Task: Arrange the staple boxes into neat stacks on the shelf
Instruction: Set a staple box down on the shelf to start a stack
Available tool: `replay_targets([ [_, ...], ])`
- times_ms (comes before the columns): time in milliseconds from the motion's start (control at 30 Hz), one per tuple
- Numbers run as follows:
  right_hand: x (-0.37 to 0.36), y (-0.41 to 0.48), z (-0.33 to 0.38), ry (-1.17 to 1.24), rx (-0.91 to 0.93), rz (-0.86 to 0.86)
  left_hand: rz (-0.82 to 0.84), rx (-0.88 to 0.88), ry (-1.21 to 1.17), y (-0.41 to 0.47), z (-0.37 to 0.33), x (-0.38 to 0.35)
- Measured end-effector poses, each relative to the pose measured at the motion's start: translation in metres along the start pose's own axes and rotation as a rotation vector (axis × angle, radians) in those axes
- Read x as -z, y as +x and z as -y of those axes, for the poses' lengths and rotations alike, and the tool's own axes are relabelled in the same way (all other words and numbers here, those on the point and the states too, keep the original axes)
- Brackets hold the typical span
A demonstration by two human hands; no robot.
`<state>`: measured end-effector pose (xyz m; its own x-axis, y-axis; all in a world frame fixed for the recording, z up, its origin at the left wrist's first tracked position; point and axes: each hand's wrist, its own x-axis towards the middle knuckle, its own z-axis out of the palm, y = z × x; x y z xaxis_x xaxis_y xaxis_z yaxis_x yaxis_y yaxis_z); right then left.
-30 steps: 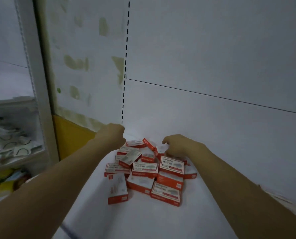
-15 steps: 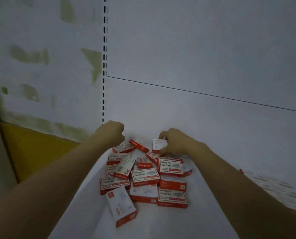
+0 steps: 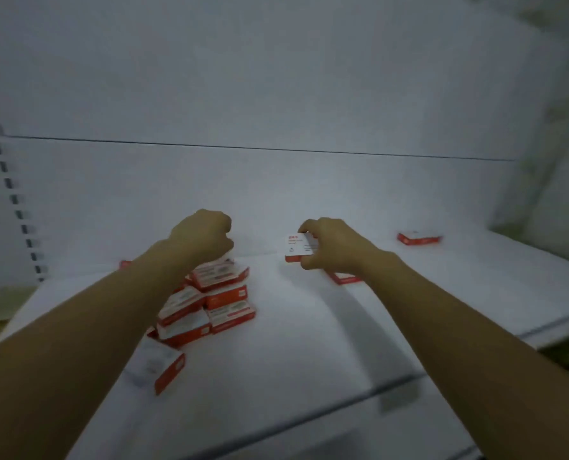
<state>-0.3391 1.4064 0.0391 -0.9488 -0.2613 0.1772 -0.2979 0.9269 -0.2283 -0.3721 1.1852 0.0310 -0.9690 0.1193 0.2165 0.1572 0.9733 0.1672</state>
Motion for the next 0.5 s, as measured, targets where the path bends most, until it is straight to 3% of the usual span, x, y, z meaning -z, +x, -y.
replay_targets([
  [500,0.095,-0.258,-0.202,-0.159,-0.680,-0.190,0.109,-0.662,-0.182,-0.016,-0.339,-0.059],
])
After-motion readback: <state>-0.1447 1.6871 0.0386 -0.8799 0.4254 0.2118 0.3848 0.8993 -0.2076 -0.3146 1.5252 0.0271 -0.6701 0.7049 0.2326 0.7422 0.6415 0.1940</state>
